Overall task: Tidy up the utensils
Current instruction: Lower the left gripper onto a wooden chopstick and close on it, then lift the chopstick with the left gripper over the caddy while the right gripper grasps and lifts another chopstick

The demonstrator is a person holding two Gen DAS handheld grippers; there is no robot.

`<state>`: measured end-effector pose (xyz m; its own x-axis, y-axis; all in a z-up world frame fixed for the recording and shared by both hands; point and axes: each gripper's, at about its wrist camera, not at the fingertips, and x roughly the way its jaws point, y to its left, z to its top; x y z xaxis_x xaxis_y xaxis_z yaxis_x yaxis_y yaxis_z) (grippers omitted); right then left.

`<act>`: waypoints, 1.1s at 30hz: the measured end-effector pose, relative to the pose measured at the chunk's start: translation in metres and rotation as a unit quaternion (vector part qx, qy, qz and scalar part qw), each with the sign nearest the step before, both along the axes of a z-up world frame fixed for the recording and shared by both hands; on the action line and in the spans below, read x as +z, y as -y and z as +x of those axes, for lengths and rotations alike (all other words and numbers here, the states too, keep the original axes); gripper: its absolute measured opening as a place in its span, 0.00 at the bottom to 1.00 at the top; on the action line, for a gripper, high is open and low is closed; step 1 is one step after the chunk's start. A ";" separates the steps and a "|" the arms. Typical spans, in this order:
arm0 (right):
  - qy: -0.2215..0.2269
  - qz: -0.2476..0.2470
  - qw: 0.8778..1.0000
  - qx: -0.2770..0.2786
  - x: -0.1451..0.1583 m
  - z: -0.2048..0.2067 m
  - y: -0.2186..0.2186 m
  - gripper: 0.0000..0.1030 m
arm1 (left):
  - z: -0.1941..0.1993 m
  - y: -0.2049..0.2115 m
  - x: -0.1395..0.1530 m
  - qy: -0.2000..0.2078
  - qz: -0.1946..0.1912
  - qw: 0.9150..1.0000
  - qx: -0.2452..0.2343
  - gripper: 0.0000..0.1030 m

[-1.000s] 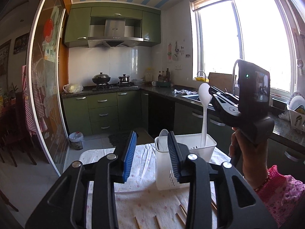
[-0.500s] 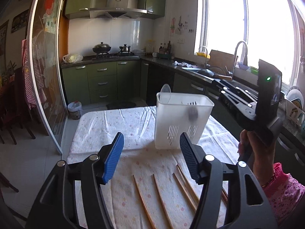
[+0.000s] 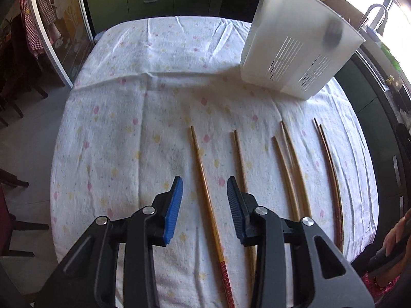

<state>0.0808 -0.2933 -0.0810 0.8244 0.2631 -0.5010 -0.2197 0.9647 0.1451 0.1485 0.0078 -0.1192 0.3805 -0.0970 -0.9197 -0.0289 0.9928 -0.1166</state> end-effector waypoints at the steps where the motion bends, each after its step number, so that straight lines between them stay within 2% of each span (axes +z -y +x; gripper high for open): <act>1: -0.004 0.002 1.000 -0.002 0.000 -0.001 0.006 0.25 | 0.001 0.001 -0.003 -0.006 0.004 1.000 0.002 0.34; 6: -0.011 0.002 1.000 -0.006 0.005 -0.004 0.021 0.25 | 0.007 0.002 -0.015 -0.033 0.011 0.999 0.016 0.33; 10: -0.043 -0.018 0.999 0.002 0.002 0.008 0.019 0.38 | 0.007 0.006 -0.016 -0.030 0.027 0.999 0.017 0.25; 13: -0.100 -0.018 0.994 0.031 -0.011 0.028 0.013 0.38 | 0.006 0.008 -0.017 -0.028 0.028 0.999 0.013 0.08; 16: -0.156 -0.011 0.986 0.063 -0.035 0.043 0.002 0.36 | 0.005 0.007 -0.017 -0.030 0.014 0.999 0.011 0.07; 17: -0.161 -0.029 0.984 0.066 -0.041 0.045 -0.006 0.28 | 0.005 0.007 -0.017 -0.030 0.011 0.999 0.011 0.07; 18: -0.162 -0.045 0.983 0.070 -0.046 0.047 -0.013 0.25 | 0.006 0.006 -0.017 -0.029 0.009 0.999 0.010 0.07; 22: -0.184 -0.061 0.979 0.069 -0.065 0.059 -0.025 0.21 | 0.006 0.005 -0.017 -0.029 0.004 1.000 0.005 0.07; 24: -0.192 -0.055 0.977 0.070 -0.069 0.066 -0.026 0.21 | 0.006 0.006 -0.017 -0.028 0.007 1.000 -0.001 0.07; 33: -0.217 -0.099 0.969 0.067 -0.084 0.084 -0.042 0.21 | 0.006 0.005 -0.017 -0.022 0.006 1.000 -0.010 0.07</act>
